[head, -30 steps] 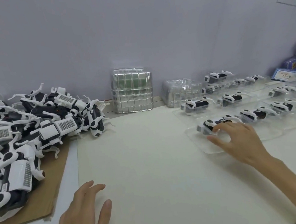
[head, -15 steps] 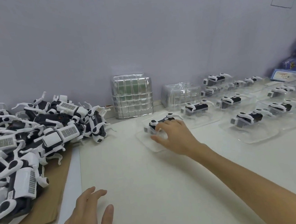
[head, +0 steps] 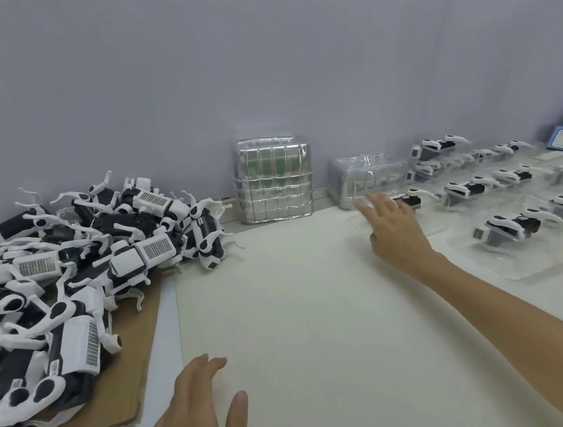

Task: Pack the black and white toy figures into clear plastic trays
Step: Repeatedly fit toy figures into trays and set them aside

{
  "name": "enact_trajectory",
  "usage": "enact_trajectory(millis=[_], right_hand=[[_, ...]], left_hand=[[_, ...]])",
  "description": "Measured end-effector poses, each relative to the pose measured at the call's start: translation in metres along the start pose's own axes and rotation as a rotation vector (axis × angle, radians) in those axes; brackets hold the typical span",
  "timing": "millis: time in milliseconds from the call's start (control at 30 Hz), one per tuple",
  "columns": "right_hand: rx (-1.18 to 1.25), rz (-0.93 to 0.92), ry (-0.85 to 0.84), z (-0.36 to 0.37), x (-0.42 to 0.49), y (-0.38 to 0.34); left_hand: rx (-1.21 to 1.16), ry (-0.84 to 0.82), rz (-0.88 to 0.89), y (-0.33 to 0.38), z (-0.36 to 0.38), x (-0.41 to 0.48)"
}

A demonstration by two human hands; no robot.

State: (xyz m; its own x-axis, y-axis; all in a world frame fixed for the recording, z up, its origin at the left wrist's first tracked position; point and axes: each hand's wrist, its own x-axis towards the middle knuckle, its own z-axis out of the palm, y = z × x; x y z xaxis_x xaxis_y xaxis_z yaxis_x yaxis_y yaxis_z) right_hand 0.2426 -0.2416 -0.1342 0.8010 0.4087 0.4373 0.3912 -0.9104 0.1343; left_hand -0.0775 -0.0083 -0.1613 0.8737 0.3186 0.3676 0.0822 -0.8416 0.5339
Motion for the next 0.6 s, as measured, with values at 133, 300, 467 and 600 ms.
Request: enact_trajectory(millis=[133, 300, 467, 600], right_hand=[[-0.182, -0.099, -0.131, 0.007, 0.007, 0.017], [-0.37, -0.081, -0.198, 0.011, 0.014, 0.049], [-0.434, 0.013, -0.263, 0.014, 0.016, 0.059], [-0.427, 0.062, -0.297, 0.007, 0.024, 0.05]], left_hand=[[0.045, 0.006, 0.002, 0.0, -0.001, 0.002], [0.062, -0.031, -0.001, -0.002, -0.002, 0.003], [0.152, -0.029, 0.049, 0.002, -0.005, 0.005], [0.242, -0.043, 0.082, 0.002, -0.001, 0.006]])
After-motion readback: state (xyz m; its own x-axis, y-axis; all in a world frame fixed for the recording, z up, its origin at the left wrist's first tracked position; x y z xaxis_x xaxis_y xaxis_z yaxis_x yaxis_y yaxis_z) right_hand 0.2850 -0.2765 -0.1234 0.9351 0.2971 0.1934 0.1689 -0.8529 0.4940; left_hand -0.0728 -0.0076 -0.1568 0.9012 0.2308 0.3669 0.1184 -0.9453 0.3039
